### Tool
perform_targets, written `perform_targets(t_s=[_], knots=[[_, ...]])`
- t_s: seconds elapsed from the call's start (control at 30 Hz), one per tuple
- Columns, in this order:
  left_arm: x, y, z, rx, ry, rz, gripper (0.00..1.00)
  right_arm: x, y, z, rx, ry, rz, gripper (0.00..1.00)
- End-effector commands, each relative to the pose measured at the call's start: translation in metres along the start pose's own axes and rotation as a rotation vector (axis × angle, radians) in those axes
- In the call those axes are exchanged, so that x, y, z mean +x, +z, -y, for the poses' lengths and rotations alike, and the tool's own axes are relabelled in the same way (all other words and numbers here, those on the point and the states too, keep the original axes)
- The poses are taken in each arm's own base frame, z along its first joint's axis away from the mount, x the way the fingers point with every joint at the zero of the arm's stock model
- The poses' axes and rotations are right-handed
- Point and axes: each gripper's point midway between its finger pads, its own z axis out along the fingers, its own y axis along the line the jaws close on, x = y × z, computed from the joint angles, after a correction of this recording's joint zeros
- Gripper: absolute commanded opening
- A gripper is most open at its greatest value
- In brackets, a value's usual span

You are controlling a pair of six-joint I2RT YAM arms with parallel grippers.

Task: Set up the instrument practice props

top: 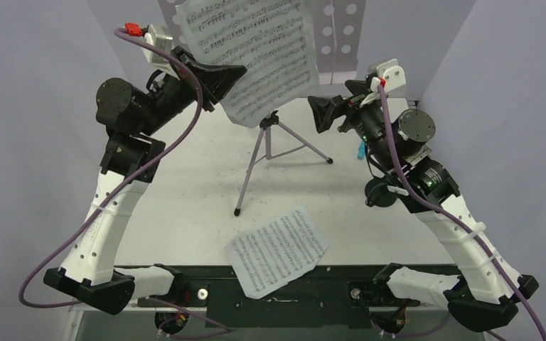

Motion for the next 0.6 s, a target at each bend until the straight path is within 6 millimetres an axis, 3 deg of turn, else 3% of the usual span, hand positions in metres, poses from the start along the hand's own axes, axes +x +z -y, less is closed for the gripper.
perform_targets(t_s=[0.0, 0.17, 0.43, 0.57], knots=[[-0.044, 0.006, 0.011, 0.059, 0.071, 0.082, 0.0, -0.022, 0.006, 0.003, 0.008, -0.021, 0.024, 0.93], [-0.056, 0.019, 0.004, 0.101, 0.034, 0.102, 0.0, -0.026, 0.012, 0.008, 0.008, -0.024, 0.01, 0.9], [-0.055, 0.023, -0.01, 0.1, -0.005, 0.111, 0.0, -0.034, 0.024, 0.033, -0.045, 0.061, 0.008, 0.9], [-0.053, 0.025, -0.02, 0.073, -0.015, 0.091, 0.0, -0.04, 0.028, 0.035, -0.068, 0.082, 0.02, 0.91]])
